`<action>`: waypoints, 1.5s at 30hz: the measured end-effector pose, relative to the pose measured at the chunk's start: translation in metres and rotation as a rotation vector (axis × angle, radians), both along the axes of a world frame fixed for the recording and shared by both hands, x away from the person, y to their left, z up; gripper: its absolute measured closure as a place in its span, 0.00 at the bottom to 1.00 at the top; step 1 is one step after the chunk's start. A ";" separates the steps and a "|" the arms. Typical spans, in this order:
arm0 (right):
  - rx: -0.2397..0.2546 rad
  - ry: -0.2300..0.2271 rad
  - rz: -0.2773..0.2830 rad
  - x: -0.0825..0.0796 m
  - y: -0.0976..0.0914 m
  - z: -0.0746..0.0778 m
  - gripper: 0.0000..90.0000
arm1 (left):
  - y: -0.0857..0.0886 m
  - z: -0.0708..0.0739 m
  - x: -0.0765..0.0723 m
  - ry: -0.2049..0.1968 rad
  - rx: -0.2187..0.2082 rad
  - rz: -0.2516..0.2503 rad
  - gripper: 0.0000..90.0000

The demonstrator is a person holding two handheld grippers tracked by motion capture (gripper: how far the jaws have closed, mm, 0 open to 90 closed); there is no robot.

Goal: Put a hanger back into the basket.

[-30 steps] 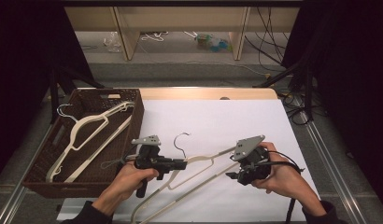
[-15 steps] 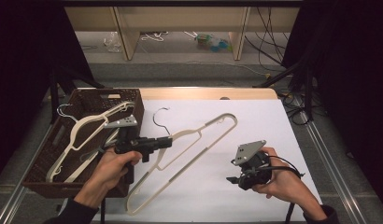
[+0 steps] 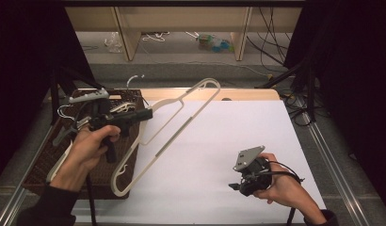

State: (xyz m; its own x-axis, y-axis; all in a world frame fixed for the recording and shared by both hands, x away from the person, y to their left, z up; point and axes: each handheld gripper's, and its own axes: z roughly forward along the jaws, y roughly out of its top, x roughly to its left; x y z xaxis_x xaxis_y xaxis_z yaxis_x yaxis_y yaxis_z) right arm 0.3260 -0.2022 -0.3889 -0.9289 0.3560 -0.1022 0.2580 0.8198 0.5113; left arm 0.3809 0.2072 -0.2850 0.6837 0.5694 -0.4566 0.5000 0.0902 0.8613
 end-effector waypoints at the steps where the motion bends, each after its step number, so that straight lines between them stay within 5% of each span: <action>1: -0.004 0.001 0.001 0.000 -0.001 -0.002 0.45 | 0.004 0.002 0.002 -0.002 0.000 0.005 0.95; 8: 0.002 0.000 -0.039 0.002 -0.003 -0.009 0.38 | 0.035 0.010 0.014 0.014 -0.008 0.057 0.95; 27: -0.015 0.041 -0.058 0.003 -0.005 -0.018 0.38 | 0.111 0.015 0.017 -0.005 0.012 0.189 0.95; 45: -0.020 0.058 -0.058 0.004 -0.005 -0.023 0.38 | 0.147 -0.009 0.030 -0.017 0.130 0.204 0.95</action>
